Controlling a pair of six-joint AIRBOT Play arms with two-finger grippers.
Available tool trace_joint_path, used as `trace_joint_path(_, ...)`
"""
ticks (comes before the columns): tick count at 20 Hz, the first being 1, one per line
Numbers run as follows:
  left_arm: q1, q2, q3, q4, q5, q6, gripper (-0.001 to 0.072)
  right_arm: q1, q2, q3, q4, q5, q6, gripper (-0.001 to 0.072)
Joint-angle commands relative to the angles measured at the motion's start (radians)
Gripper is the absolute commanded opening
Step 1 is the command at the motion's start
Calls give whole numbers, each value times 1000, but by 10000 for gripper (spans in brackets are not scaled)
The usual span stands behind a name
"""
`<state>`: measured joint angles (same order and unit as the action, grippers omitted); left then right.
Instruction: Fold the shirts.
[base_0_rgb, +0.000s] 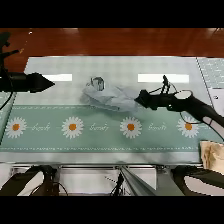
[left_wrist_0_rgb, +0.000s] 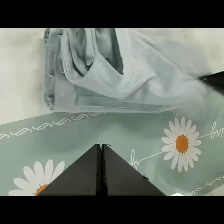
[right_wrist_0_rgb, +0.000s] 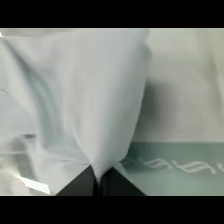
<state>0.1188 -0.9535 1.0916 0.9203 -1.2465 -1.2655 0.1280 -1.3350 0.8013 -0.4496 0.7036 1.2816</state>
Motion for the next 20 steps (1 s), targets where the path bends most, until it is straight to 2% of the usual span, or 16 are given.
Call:
trace_joint_path(1,-1,-27,0,-3,31,1,24,-144,134,142,-118,281,43,13)
trace_joint_path(3,-1,-63,0,-10,59,1,24,-256,232,271,-274,442,172,13)
trace_joint_path(5,-2,-104,0,-16,73,1,24,-370,315,385,-367,560,272,13)
trace_joint_path(9,-23,-182,-1,-15,76,55,24,-691,423,527,-377,793,352,13)
trace_joint_path(11,-52,-215,0,-15,76,90,24,-877,443,563,-434,941,360,13)
trace_joint_path(15,-106,-262,0,-15,76,145,24,-1215,468,571,-695,1130,314,13)
trace_joint_path(18,-113,-278,0,-15,76,158,25,-1428,491,571,-877,1150,267,13)
trace_joint_path(20,-113,-280,0,-15,90,159,24,-1533,496,571,-919,1152,270,13)
